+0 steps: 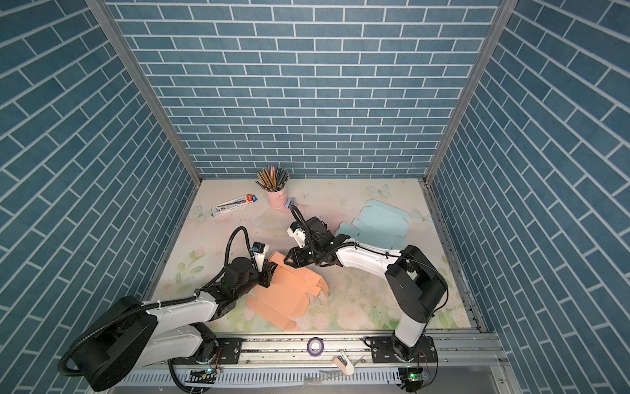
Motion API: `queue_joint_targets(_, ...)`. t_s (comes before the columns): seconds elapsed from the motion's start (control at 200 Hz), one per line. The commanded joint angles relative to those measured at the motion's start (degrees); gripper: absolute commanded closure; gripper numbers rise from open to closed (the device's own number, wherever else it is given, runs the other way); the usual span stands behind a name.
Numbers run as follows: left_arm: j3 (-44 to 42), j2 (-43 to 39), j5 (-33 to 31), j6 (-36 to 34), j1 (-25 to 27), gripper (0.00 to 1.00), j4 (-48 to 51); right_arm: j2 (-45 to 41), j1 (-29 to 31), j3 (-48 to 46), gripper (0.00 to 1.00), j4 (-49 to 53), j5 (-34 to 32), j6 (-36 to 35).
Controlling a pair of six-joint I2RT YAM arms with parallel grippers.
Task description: Fold the paper box
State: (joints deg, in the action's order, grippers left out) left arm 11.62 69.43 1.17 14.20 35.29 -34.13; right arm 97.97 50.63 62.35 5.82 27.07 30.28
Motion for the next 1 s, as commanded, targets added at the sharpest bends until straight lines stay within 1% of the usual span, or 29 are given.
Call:
queue_joint_targets(0.0,-0.8,0.7,-1.1,-0.5,0.2,0.7,-3.2,1.1,0.3,-1.2,0.65,0.6,0.6,2.8)
queue_joint_targets(0.265,-1.6,3.3,0.1,-0.5,0.2,0.68,-8.0,1.6,0.5,-1.7,0.65,-1.6,1.3,5.2)
queue_joint_targets(0.395,-2.1,4.8,0.2,-0.6,0.2,0.7,-9.9,1.8,0.5,-1.7,0.65,-1.9,1.6,5.8)
queue_joint_targets(0.435,-2.2,5.3,0.2,-0.7,0.2,0.72,-10.4,1.8,0.5,-1.9,0.65,-2.3,1.6,6.1)
queue_joint_targets(0.485,-2.3,5.8,0.3,-0.8,0.2,0.8,-11.1,1.8,0.6,-2.0,0.65,-3.0,2.0,6.7)
queue_joint_targets(0.52,-2.4,5.8,0.4,-0.8,0.3,0.83,-11.2,1.7,0.6,-2.2,0.65,-3.4,2.2,7.2)
queue_joint_targets(0.77,-2.7,4.2,-0.5,-1.3,0.4,0.89,-9.8,1.3,1.0,-3.3,0.65,-6.5,3.5,10.4)
queue_joint_targets(0.905,-2.9,4.1,-1.2,-1.1,0.5,0.89,-10.1,1.3,1.8,-3.7,0.66,-8.2,3.7,12.4)
queue_joint_targets(0.995,-3.0,4.6,-1.3,-1.0,0.6,0.83,-10.9,1.4,2.5,-4.1,0.66,-8.5,3.5,12.9)
